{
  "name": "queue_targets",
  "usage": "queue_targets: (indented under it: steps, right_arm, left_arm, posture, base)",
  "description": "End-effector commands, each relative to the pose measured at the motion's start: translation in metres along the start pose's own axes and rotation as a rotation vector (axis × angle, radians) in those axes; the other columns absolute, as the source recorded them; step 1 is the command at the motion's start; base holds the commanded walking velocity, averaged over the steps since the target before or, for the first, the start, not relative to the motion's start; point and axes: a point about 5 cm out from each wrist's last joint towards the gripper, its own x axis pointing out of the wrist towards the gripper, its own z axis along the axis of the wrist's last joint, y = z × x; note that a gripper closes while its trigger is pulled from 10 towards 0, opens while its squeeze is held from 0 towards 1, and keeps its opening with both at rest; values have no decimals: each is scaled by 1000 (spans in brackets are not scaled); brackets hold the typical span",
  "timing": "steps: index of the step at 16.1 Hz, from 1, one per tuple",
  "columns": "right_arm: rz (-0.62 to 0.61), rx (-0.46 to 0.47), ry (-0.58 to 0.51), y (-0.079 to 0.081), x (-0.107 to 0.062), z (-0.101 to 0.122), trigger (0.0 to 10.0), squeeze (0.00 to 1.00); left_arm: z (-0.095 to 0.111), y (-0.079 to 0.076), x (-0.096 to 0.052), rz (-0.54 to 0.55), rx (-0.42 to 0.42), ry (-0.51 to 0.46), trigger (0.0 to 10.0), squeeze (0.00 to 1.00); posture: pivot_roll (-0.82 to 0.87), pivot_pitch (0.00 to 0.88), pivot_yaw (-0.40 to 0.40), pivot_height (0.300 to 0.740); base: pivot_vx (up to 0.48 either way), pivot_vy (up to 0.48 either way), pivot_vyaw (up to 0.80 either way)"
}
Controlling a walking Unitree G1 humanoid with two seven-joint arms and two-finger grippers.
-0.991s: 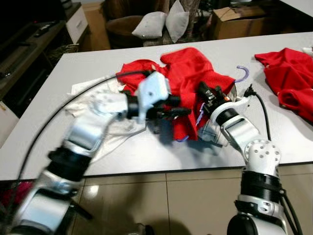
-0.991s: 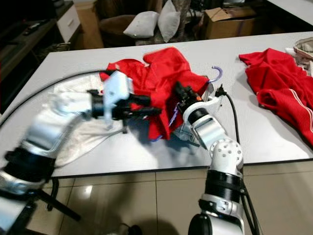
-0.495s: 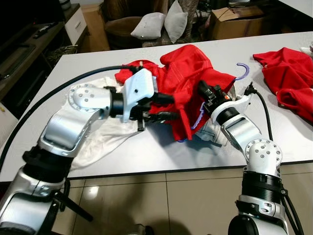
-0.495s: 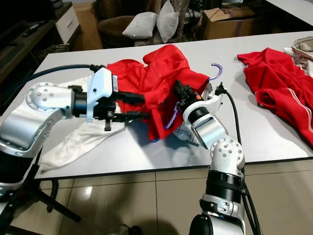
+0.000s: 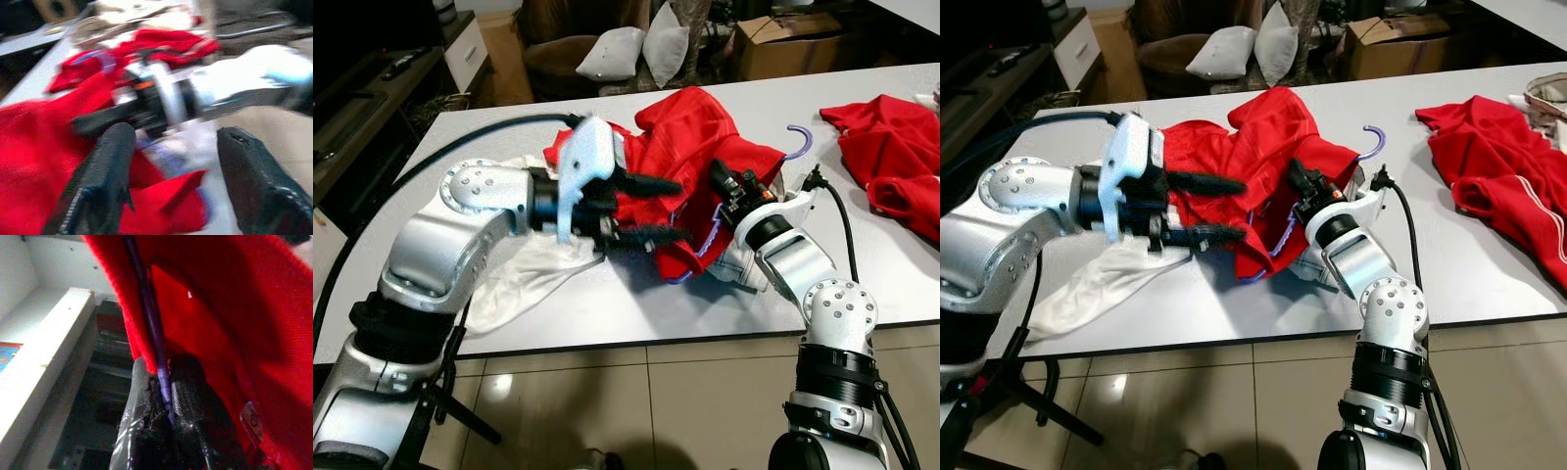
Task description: Hang hanger
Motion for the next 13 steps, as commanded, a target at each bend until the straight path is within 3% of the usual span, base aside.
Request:
queue_targets:
  steps: [1,4,5,6,7,10,13]
  right_arm:
    - [97,30,-21,10,-4,5,10000,0]
    - [256,97,-43,22,-12,15,10000,0]
    - [291,160,-70,23,-15,21,10000,0]
    - [283,175,-80,19,-16,25,10000,0]
    - [282,171,-78,19,-16,25,10000,0]
    - [312,163,-62,22,-19,26,10000,0]
    - [249,99,-38,15,-20,25,10000,0]
  left_arm:
    - [4,19,-17,139,20,15,10000,1000]
    - [-6,34,-33,283,59,93,10000,1000]
    - [-8,37,-35,318,75,91,10000,1000]
    - [-10,36,-34,332,82,80,10000,373]
    - [-11,36,-33,329,81,75,10000,0]
    - [-15,20,-24,225,65,36,10000,0]
    - [-34,27,-20,323,52,132,10000,0]
  posture:
    - [-76,0,163,740]
    - [-78,0,160,740]
    - [-78,0,154,740]
    - [-78,0,153,740]
    - [-79,0,151,740]
    - [-85,0,147,740]
    - [-80,0,138,740]
  base:
    - [0,0,0]
    - [0,0,0]
    - [0,0,0]
    - [0,0,0]
    - [0,0,0]
    - [0,0,0]
    - [0,0,0]
